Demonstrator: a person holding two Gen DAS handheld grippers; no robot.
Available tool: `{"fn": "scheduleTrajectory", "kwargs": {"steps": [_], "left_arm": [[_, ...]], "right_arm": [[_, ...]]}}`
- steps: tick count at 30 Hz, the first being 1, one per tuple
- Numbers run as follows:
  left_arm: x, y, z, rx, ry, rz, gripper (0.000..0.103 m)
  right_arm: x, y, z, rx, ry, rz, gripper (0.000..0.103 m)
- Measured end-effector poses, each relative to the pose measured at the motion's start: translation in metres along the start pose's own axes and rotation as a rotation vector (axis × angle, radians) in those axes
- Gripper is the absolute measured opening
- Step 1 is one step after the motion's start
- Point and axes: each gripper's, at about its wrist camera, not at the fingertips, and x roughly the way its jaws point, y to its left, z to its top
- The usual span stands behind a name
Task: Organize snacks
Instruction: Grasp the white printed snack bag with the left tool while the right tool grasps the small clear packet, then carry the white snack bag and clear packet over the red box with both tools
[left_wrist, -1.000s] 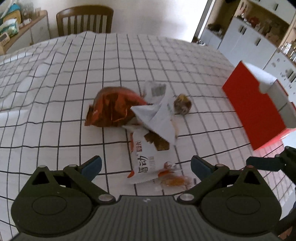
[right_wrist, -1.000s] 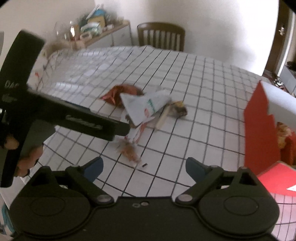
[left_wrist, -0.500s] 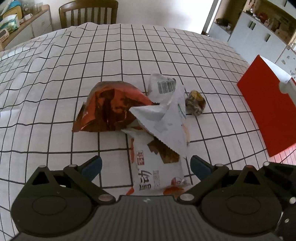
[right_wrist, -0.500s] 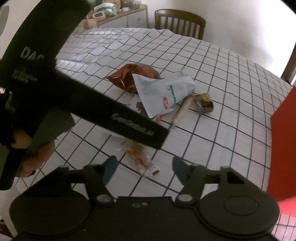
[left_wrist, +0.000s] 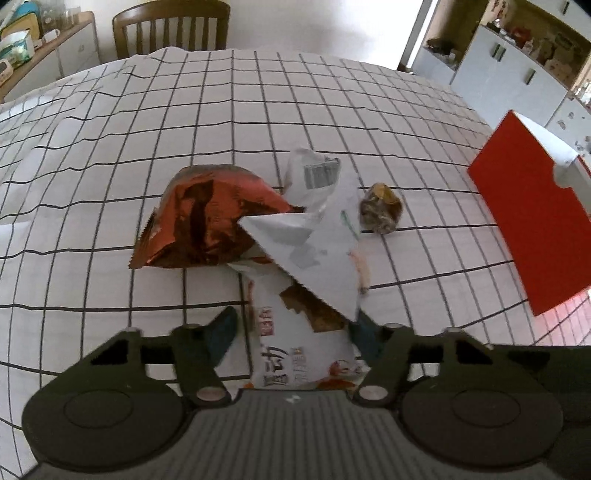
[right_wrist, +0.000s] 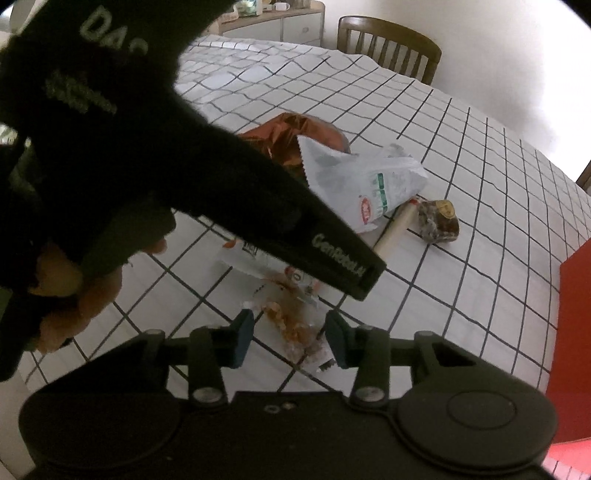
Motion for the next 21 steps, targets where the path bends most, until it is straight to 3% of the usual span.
{"fn": "scheduleTrajectory", "kwargs": {"steps": [6, 21], "left_arm": [[-0.005, -0.002, -0.003, 0.029, -0.001, -0.004, 0.05], [-0.028, 0.007, -0.032, -0.011, 0.025, -0.038, 0.048]], "right_arm": [[-0.001, 0.006, -0.005, -0.015, -0.003, -0.003, 0.023], [-0.036, 0.003, -0.049, 0.033, 0.027, -0.001, 0.021]]}}
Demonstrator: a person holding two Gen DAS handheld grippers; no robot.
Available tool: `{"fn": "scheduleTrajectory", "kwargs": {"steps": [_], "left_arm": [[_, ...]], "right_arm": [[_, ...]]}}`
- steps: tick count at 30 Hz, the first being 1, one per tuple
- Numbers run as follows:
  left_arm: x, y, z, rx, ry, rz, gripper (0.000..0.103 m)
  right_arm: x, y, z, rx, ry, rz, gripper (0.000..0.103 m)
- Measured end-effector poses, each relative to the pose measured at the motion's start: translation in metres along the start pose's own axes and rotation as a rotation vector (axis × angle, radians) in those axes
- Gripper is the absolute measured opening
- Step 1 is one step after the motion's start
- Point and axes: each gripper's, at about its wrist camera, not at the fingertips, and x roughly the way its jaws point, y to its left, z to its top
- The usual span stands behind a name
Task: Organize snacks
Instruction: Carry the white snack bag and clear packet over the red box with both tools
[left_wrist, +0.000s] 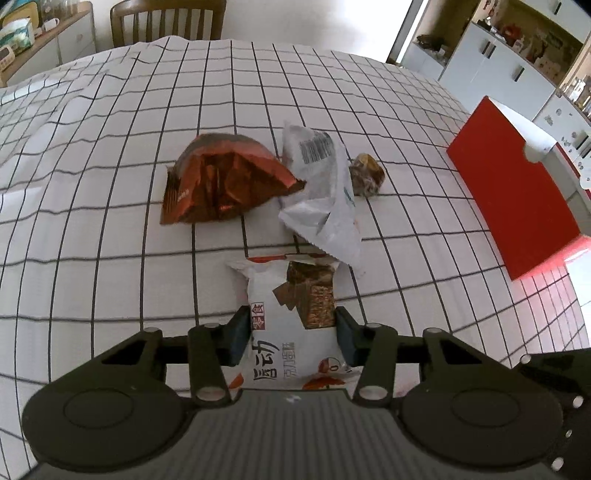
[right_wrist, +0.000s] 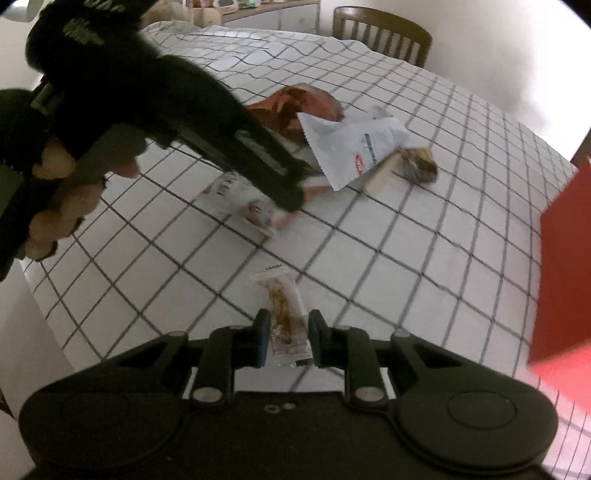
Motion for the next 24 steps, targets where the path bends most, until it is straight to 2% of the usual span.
{"fn": "scheduleTrajectory", "kwargs": {"steps": [14, 24], "left_arm": [[-0.025, -0.01, -0.029, -0.024, 0.004, -0.042, 0.047], [-0.049, -0.027, -0.029, -0.036, -0.024, -0.087, 0.047]], "right_arm": [[-0.038, -0.024, -0.024, 0.13, -0.053, -0.042, 0.021], [-0.075, -0.053, -0.032, 0.236, -0.111, -0.047, 0.021]]}}
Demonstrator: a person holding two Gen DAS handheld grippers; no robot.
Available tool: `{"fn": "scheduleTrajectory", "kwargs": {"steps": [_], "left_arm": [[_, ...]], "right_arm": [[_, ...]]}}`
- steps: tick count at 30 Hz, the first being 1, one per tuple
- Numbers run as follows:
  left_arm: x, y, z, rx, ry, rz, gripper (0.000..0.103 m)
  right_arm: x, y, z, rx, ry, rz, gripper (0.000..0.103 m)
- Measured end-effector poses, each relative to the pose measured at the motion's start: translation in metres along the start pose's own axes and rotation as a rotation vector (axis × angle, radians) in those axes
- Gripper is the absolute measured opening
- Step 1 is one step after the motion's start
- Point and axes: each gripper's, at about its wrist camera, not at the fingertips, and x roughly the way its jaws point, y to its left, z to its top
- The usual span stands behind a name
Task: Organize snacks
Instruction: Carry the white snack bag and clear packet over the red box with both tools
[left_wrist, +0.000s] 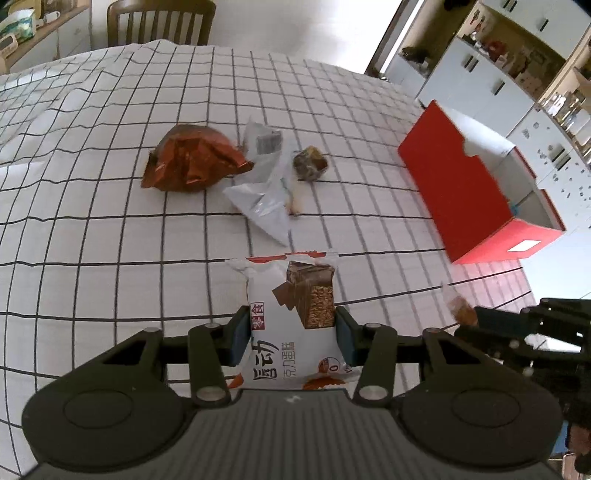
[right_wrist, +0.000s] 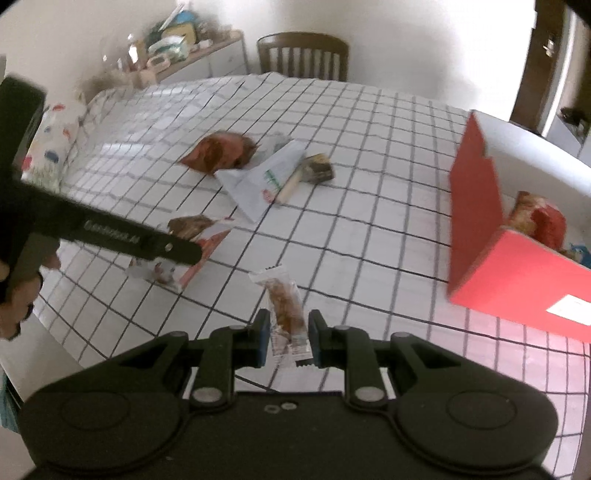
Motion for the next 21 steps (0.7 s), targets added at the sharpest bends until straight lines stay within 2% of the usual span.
{"fn": "scheduleTrajectory", "kwargs": {"steps": [10, 21], "left_arm": [[-0.018, -0.048, 0.019, 0.038, -0.045, -0.039, 0.047], [-0.021, -0.129, 0.052, 0.116, -0.104, -0.097, 0.047]], "right_arm": [[-0.051, -0.047, 0.012, 0.083, -0.098, -0.037, 0.021], [-0.089, -0.11, 0.033, 0.12, -0.187, -0.123, 0.021]]}}
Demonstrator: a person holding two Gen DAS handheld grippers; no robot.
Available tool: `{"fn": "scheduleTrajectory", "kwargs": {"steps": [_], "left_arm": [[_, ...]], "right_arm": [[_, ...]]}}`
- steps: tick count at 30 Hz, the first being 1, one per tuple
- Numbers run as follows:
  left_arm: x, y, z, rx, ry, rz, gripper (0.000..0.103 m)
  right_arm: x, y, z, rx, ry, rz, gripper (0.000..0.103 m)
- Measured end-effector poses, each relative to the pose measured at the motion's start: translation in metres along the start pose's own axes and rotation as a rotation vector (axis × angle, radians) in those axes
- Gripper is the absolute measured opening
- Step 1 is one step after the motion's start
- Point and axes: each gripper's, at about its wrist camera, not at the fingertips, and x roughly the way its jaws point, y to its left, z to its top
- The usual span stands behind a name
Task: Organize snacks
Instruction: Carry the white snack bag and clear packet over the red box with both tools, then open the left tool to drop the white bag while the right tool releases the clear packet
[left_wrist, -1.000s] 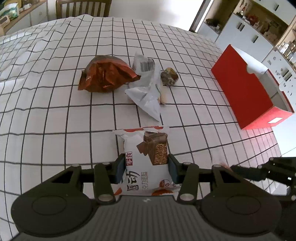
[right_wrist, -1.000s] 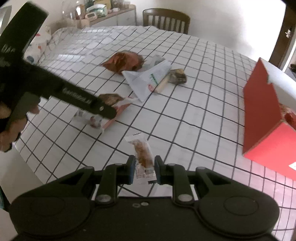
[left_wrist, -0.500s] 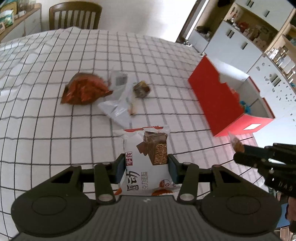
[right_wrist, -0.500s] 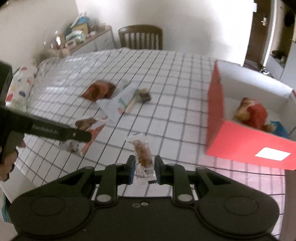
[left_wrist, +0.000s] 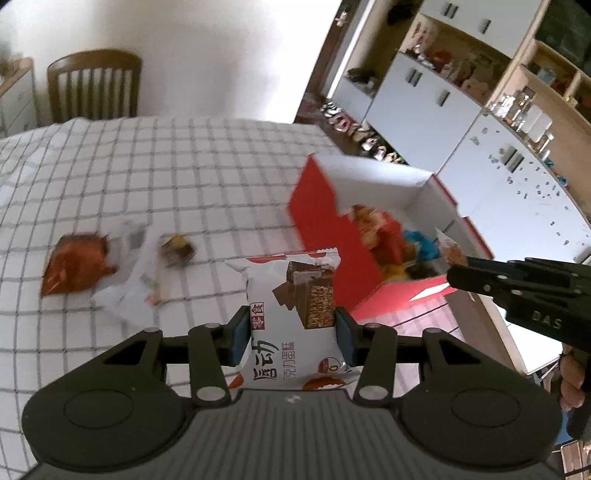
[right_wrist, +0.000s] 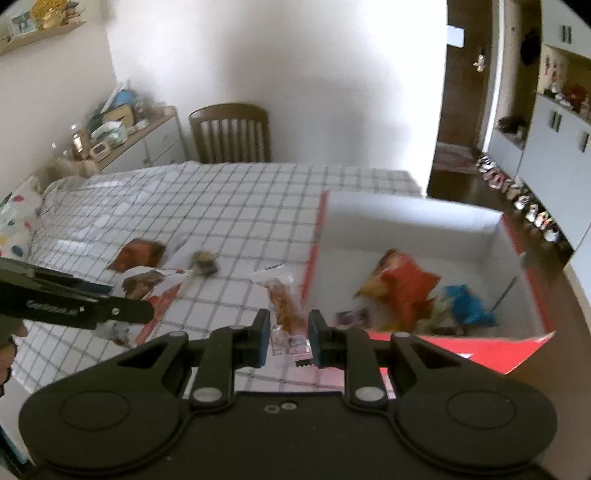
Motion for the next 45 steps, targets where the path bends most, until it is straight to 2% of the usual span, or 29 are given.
{"fn": "scheduleTrajectory", "kwargs": {"steps": [10, 19, 34, 45], "left_arm": [[0.028, -0.067, 0.032, 0.05, -0.021, -0.018, 0.047], [0.063, -0.116, 0.048, 0.086, 0.002, -0.013, 0.047], [0.136, -0.158, 0.059, 0.122, 0.097, 0.08, 0.047], [0.175, -0.181, 0.062, 0.176, 0.135, 0.105, 0.047]], "right_arm": [[-0.005, -0.062, 0.015, 0.028, -0.049, -0.032, 0.021], [0.004, -0.115, 0.023, 0.033, -0.045, -0.055, 0.021], [0.048, -0.19, 0.033, 0.149, 0.041, -0.083, 0.021], [0.087, -0.2, 0.031, 0.136, 0.128, -0.114, 0.021]]}}
